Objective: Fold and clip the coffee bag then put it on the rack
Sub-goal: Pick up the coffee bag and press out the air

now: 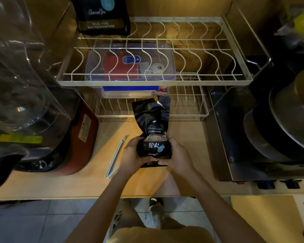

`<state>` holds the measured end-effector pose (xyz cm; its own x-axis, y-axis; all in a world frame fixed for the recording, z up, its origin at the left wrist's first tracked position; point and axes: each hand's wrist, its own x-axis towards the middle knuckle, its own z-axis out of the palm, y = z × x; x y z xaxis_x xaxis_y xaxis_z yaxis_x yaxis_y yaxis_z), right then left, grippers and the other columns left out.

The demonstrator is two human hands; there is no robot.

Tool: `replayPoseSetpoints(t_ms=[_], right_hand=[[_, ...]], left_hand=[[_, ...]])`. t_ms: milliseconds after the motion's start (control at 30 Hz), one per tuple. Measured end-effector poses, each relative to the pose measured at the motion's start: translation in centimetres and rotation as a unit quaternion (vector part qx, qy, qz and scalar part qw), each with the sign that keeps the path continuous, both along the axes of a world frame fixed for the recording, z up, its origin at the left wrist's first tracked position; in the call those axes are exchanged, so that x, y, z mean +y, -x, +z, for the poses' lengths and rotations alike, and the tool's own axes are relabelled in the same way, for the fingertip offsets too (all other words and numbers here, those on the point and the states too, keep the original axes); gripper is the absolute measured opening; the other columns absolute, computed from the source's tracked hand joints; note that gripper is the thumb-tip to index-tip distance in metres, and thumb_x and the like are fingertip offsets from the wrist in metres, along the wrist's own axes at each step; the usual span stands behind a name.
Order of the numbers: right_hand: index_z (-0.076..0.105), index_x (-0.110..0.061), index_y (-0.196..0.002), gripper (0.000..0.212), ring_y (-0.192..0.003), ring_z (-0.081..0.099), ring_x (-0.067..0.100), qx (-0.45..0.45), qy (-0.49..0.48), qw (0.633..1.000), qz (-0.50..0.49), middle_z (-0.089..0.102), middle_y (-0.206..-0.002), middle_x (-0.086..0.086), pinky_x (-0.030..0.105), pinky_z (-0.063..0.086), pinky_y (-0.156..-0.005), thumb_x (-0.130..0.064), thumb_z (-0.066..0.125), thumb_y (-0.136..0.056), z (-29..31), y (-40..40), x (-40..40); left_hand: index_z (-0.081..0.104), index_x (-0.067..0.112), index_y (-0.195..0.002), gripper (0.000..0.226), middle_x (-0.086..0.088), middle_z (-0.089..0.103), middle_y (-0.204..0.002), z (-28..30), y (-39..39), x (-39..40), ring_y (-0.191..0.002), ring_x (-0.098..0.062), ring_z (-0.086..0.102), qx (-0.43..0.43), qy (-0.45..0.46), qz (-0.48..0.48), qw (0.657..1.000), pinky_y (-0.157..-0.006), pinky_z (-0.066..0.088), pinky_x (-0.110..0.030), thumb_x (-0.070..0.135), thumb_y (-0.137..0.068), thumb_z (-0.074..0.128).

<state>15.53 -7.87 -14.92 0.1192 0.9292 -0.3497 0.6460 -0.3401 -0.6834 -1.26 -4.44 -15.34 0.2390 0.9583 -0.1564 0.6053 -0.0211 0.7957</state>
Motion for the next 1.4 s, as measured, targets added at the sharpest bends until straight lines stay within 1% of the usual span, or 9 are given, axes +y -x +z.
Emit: replayPoseSetpoints(t_ms=[167, 433, 667, 767, 933, 1067, 1200, 1267, 1400], right_hand=[[0.043, -0.013, -0.106, 0.052, -0.100, 0.060, 0.028, -0.009, -0.082, 0.996, -0.035, 0.061, -0.112, 0.010, 0.040, 0.052, -0.078, -0.007, 0.075, -0.065, -0.3, 0.5, -0.4], [0.044, -0.014, -0.126, 0.054, -0.116, 0.051, 0.022, 0.037, -0.125, 0.990, -0.044, 0.055, -0.125, 0.010, 0.028, 0.043, -0.093, 0.000, 0.061, -0.076, -1.0, 0.9, -2.0], [0.065, -0.005, -0.094, 0.031, -0.098, 0.056, 0.020, 0.121, -0.163, 0.963, -0.176, 0.060, -0.103, 0.010, 0.025, 0.047, -0.088, 0.014, 0.058, -0.070, -0.5, 1.2, -1.3], [0.056, -0.022, -0.068, 0.041, -0.077, 0.054, 0.015, 0.134, -0.165, 0.953, -0.214, 0.054, -0.086, 0.003, 0.004, 0.043, -0.069, 0.019, 0.058, -0.067, -0.6, 1.5, -0.9], [0.055, -0.015, -0.064, 0.039, -0.065, 0.049, 0.004, 0.136, -0.191, 0.945, -0.226, 0.048, -0.070, -0.006, 0.002, 0.039, -0.060, 0.023, 0.058, -0.062, -1.1, 1.5, -0.9], [0.056, 0.004, -0.058, 0.024, -0.062, 0.051, -0.006, 0.134, -0.214, 0.943, -0.218, 0.049, -0.066, 0.001, 0.004, 0.037, -0.058, 0.027, 0.051, -0.060, -1.3, 1.3, -1.4], [0.057, -0.012, -0.060, 0.033, -0.063, 0.048, 0.000, 0.136, -0.168, 0.951, -0.222, 0.051, -0.065, -0.005, 0.009, 0.037, -0.056, 0.021, 0.055, -0.064, -1.7, 0.8, -2.3], [0.053, -0.019, -0.068, 0.036, -0.065, 0.050, 0.011, 0.170, -0.133, 0.943, -0.254, 0.054, -0.071, 0.000, 0.007, 0.040, -0.058, 0.016, 0.059, -0.067, -2.0, 0.9, -2.9], [0.050, -0.019, -0.086, 0.029, -0.071, 0.051, 0.013, 0.194, -0.042, 0.948, -0.248, 0.052, -0.073, -0.007, 0.012, 0.042, -0.059, 0.004, 0.063, -0.074, -2.9, 1.8, -4.1]], left_hand=[[0.053, 0.007, -0.114, 0.068, -0.017, 0.051, -0.130, 0.2, -0.5, -0.7, -0.118, -0.029, 0.050, -0.011, -0.063, 0.023, 0.998, -0.096, 0.047, -0.041, 0.016, -0.055, 0.084], [0.051, 0.007, -0.113, 0.053, -0.011, 0.049, -0.136, -0.3, -0.8, -2.1, -0.118, -0.027, 0.053, 0.015, -0.089, 0.037, 0.995, -0.091, 0.041, -0.027, 0.005, -0.066, 0.075], [0.046, 0.012, -0.122, 0.062, -0.008, 0.054, -0.127, 3.2, 0.6, -1.5, -0.114, -0.019, 0.052, -0.029, -0.041, 0.060, 0.997, -0.085, 0.041, -0.027, 0.026, -0.069, 0.076], [0.035, 0.015, -0.130, 0.076, -0.008, 0.047, -0.130, 7.8, 0.3, -1.1, -0.118, -0.014, 0.044, -0.044, -0.148, 0.092, 0.984, -0.093, 0.039, -0.027, 0.041, -0.069, 0.072], [0.042, 0.014, -0.127, 0.070, -0.008, 0.049, -0.133, 13.5, -2.7, 0.2, -0.127, -0.018, 0.039, 0.099, -0.347, -0.126, 0.924, -0.105, 0.029, -0.032, 0.043, -0.069, 0.068], [0.035, 0.016, -0.133, 0.082, -0.008, 0.042, -0.142, 13.7, -5.5, 1.7, -0.133, -0.024, 0.034, 0.172, -0.274, -0.173, 0.930, -0.110, 0.024, -0.039, 0.035, -0.065, 0.075], [0.056, 0.017, -0.111, 0.031, -0.008, 0.064, -0.114, 12.7, -6.5, 2.0, -0.107, -0.028, 0.057, 0.223, -0.179, -0.215, 0.934, -0.089, 0.047, -0.040, 0.026, -0.082, 0.061], [0.062, 0.016, -0.102, 0.020, -0.010, 0.069, -0.101, 12.4, -6.2, 1.6, -0.094, -0.029, 0.061, 0.205, -0.166, -0.190, 0.946, -0.073, 0.047, -0.037, 0.026, -0.086, 0.055], [0.067, 0.012, -0.095, 0.019, -0.012, 0.072, -0.089, 12.0, -5.5, 0.9, -0.082, -0.028, 0.064, 0.116, -0.182, -0.131, 0.968, -0.071, 0.047, -0.034, 0.024, -0.085, 0.058]])
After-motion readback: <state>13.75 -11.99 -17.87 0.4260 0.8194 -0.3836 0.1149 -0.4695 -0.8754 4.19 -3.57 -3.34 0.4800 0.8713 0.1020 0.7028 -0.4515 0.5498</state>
